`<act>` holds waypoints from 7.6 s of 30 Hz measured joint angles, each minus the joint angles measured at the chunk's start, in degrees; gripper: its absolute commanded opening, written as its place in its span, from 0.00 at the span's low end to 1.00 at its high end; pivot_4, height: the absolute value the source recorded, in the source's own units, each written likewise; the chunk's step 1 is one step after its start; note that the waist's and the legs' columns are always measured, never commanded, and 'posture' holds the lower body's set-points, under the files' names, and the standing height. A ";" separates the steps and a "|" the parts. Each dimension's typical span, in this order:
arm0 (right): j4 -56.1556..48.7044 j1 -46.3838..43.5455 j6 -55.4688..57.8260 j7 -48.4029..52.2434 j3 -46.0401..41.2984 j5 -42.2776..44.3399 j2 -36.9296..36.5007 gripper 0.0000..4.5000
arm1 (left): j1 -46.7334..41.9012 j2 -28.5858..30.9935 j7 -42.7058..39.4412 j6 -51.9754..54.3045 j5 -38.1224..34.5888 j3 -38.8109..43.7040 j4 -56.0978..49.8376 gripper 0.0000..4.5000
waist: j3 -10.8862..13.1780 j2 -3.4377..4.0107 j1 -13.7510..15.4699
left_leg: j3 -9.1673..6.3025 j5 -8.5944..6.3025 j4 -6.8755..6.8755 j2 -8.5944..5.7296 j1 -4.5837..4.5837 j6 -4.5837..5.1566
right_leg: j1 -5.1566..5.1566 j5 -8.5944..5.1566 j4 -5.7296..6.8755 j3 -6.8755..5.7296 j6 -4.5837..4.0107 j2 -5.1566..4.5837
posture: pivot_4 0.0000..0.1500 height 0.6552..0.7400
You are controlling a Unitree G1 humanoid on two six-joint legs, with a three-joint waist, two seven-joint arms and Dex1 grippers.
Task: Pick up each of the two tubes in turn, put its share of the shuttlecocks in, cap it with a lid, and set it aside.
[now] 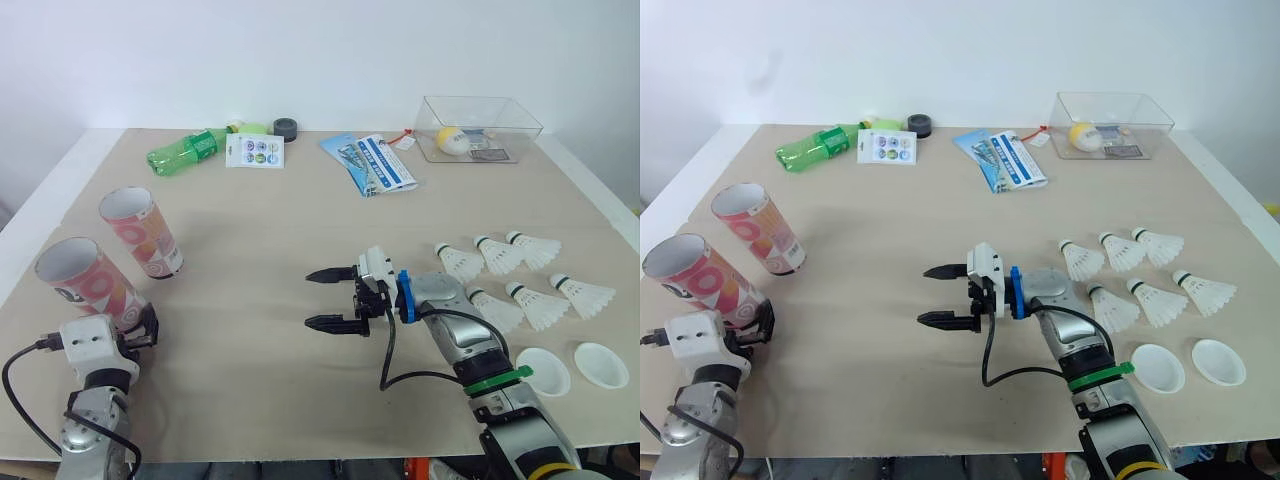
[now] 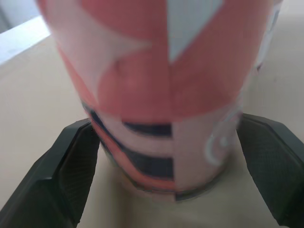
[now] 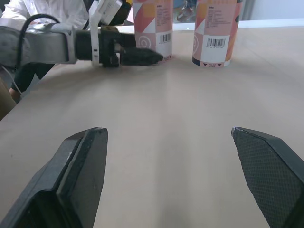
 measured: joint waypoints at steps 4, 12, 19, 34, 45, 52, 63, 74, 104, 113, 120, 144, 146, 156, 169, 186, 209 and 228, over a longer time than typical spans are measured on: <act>-0.18 0.30 0.01 -0.28 0.00 0.00 -0.15 0.99 | -1.22 2.18 -3.06 -1.28 -1.50 0.80 2.83 1.00 | 0.00 0.01 0.01 | 0.00 0.01 0.00 0.00 0.01 0.01 | -0.01 0.00 0.01 -0.01 0.00 0.00 | 1.00 1.00; -1.65 0.97 0.10 -0.42 -0.01 0.01 -0.80 0.99 | -1.52 4.48 -7.31 -3.29 -3.30 1.39 5.70 1.00 | -0.02 0.04 0.01 | 0.02 0.00 -0.01 0.01 0.02 0.01 | -0.01 0.00 0.02 0.00 0.00 -0.01 | 1.00 1.00; -1.88 1.08 0.17 -0.47 -0.01 0.01 -0.85 0.99 | -1.14 4.55 -8.43 -3.96 -4.24 1.67 6.34 1.00 | -0.03 0.06 0.01 | 0.03 0.00 0.00 0.01 0.02 0.00 | -0.01 0.00 0.02 0.01 0.00 -0.02 | 1.00 1.00; -1.88 1.07 0.43 -0.48 -0.01 0.01 -0.85 1.00 | -1.04 5.30 -9.01 -6.69 -3.62 1.53 8.18 0.82 | -0.05 0.10 0.01 | 0.03 0.00 -0.01 0.01 0.04 0.00 | -0.02 0.00 0.02 0.00 -0.01 -0.02 | 1.00 1.00; -1.88 1.08 0.57 -0.45 -0.05 0.18 -0.85 1.00 | 1.17 10.36 -14.99 -10.35 -2.01 0.51 9.22 0.82 | -0.04 0.11 0.01 | 0.11 -0.01 -0.11 0.00 0.04 -0.01 | -0.06 -0.06 0.01 0.00 -0.03 -0.12 | 1.00 1.00; -1.88 1.14 0.59 -0.85 -0.90 0.43 -0.97 1.00 | 3.95 17.92 -24.66 -9.57 -2.13 -3.35 4.48 0.82 | 0.01 0.16 0.17 | 0.14 -0.01 -0.18 -0.09 0.02 -0.02 | -0.10 -0.12 -0.03 -0.01 -0.02 -0.29 | 1.00 1.00; -3.45 3.36 0.37 -1.75 -2.92 1.46 -1.34 1.00 | -5.29 23.74 -36.81 -1.34 -4.48 -14.39 0.18 0.82 | 0.06 0.14 0.09 | 0.04 -0.01 -0.45 -0.02 0.00 -0.01 | -0.16 -0.23 -0.03 -0.14 -0.14 -0.14 | 1.00 1.00; -8.20 8.76 0.21 -4.16 -6.87 2.45 -5.19 1.00 | -27.55 32.58 -56.80 7.63 -5.22 -28.92 2.48 0.82 | 0.15 0.16 0.21 | -0.07 -0.01 -0.44 -0.08 -0.05 -0.01 | -0.07 -0.33 -0.03 -0.12 0.03 -0.11 | 1.00 1.00; -35.39 39.96 19.78 -25.04 -36.80 17.26 -15.44 1.00 | -54.15 23.74 -70.60 7.90 10.02 -46.70 18.75 0.82 | 0.20 0.28 1.67 | -0.52 -0.09 -0.06 -0.14 -0.20 0.16 | 0.03 -0.34 0.26 -0.32 0.25 -0.01 | 1.00 1.00; -36.46 56.51 22.95 -18.20 -48.90 22.34 -19.55 1.00 | -54.13 21.70 -68.30 7.91 12.15 -46.93 18.84 0.82 | 0.15 0.37 2.04 | -0.51 -0.13 0.46 -0.23 -0.22 0.27 | 0.23 -0.32 0.27 -0.30 0.18 -0.13 | 1.00 1.00; -36.24 60.39 23.23 -18.43 -52.09 22.97 -18.01 1.00 | -54.79 20.37 -68.46 7.55 12.61 -46.92 20.40 0.82 | 0.14 0.39 2.08 | -0.49 -0.12 0.61 -0.34 -0.24 0.29 | 0.28 -0.25 0.25 -0.29 0.20 -0.27 | 1.00 1.00; -24.53 42.17 21.49 -33.50 -39.47 11.27 -13.72 0.39 | -56.13 19.29 -68.33 7.28 12.83 -47.62 21.79 0.81 | 0.14 0.50 1.74 | -0.53 -0.16 0.52 -0.35 -0.36 0.39 | 0.17 -0.33 0.28 -0.28 0.28 -0.20 | 1.00 1.00; -24.54 41.99 21.72 -34.04 -39.19 11.09 -13.72 0.21 | -56.13 19.29 -68.28 6.76 12.93 -47.62 22.13 0.81 | 0.14 0.50 1.74 | -0.53 -0.15 0.52 -0.35 -0.35 0.40 | 0.17 -0.32 0.28 -0.28 0.28 -0.20 | 1.00 1.00; -26.56 42.25 21.50 -34.34 -38.39 9.59 -14.78 0.01 | -58.27 18.40 -68.19 2.70 13.19 -47.56 28.09 0.81 | 0.14 0.51 1.73 | -0.53 -0.12 0.54 -0.35 -0.32 0.46 | 0.19 -0.27 0.31 -0.28 0.26 -0.19 | 1.00 1.00; -40.25 34.10 14.43 -20.83 -41.64 9.52 -32.91 0.01 | -63.67 16.02 -69.67 -0.90 13.24 -46.76 39.64 0.81 | 0.24 0.47 1.29 | -0.53 -0.05 0.59 -0.34 -0.30 0.55 | 0.16 -0.21 0.41 -0.26 0.28 -0.14 | 1.00 1.00; -27.83 -4.86 -10.01 -6.91 -8.55 -9.07 -35.22 0.01 | -63.47 17.31 -70.72 7.56 12.53 -45.41 34.66 0.81 | 0.73 0.83 1.70 | -0.60 -0.12 0.50 -0.37 -0.72 0.57 | -0.21 -0.33 0.50 -0.34 0.55 -0.15 | 1.00 1.00; -20.71 -9.01 -11.97 -4.09 -10.43 -2.76 -29.77 0.99 | -62.74 18.15 -69.33 9.94 12.61 -45.37 32.26 0.81 | 0.77 0.88 1.68 | -0.65 -0.09 0.62 -0.37 -0.63 0.58 | -0.16 -0.23 0.79 -0.35 0.26 -0.15 | 1.00 1.00; -34.62 26.08 31.03 -28.48 -34.24 12.20 -25.74 0.99 | -60.83 15.29 -66.54 5.94 12.18 -42.84 36.65 0.81 | 0.70 0.99 1.77 | -0.70 0.02 0.86 -0.43 -0.50 0.71 | 0.03 -0.17 0.86 -0.34 0.48 -0.16 | 1.00 1.00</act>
